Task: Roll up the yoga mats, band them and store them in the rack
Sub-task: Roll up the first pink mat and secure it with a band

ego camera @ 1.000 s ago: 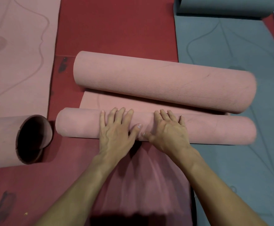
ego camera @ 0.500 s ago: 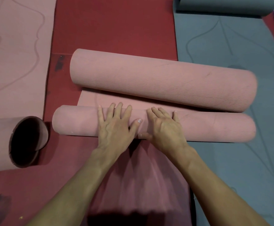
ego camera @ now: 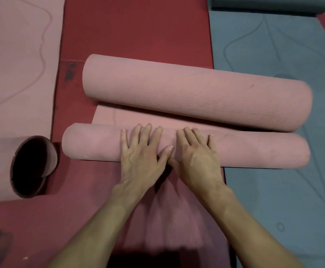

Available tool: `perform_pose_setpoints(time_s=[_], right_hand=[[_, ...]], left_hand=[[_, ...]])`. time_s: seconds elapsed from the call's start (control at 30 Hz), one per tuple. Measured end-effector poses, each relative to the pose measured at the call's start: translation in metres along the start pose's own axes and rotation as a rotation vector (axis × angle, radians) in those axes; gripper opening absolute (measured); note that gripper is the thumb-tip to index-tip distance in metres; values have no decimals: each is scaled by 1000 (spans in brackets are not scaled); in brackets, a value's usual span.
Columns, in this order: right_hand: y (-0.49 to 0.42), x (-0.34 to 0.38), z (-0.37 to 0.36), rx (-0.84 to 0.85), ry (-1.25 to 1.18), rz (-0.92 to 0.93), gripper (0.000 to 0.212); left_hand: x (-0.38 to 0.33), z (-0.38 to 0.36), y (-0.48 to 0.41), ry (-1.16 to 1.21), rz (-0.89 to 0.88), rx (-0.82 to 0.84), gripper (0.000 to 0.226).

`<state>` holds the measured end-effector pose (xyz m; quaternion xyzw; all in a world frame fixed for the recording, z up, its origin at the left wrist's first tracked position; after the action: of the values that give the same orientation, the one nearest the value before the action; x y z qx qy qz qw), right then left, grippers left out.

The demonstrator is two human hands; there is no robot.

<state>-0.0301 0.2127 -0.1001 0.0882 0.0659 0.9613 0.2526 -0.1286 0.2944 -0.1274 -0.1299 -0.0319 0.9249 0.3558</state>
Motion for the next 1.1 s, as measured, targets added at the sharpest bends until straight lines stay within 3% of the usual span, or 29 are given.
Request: perform_pose_setpoints(time_s=[0.23, 0.53, 0.7, 1.1], right_hand=[[-15, -5, 2, 52, -17, 16, 75], [-10, -6, -3, 62, -23, 22, 83], [-9, -6, -9, 96, 119, 60, 107], [4, -17, 3, -101, 91, 128, 68]], left_hand=[[-2, 4, -6, -85, 27, 9, 66], [-1, -4, 2, -28, 6, -15, 62], [-1, -5, 1, -18, 11, -10, 62], [-9, 10, 24, 13, 13, -1, 58]])
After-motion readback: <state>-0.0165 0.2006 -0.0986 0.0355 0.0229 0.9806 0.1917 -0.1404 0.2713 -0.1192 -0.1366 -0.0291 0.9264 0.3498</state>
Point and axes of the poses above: each hand's wrist, its own y-axis away from the middle knuckle, its own z-axis out of the back of the hand, x = y × z, the point moved 9 cm from there along -y, towards the middle knuckle, and after that the axes turned 1 degree about y, right-handed, at the moved point
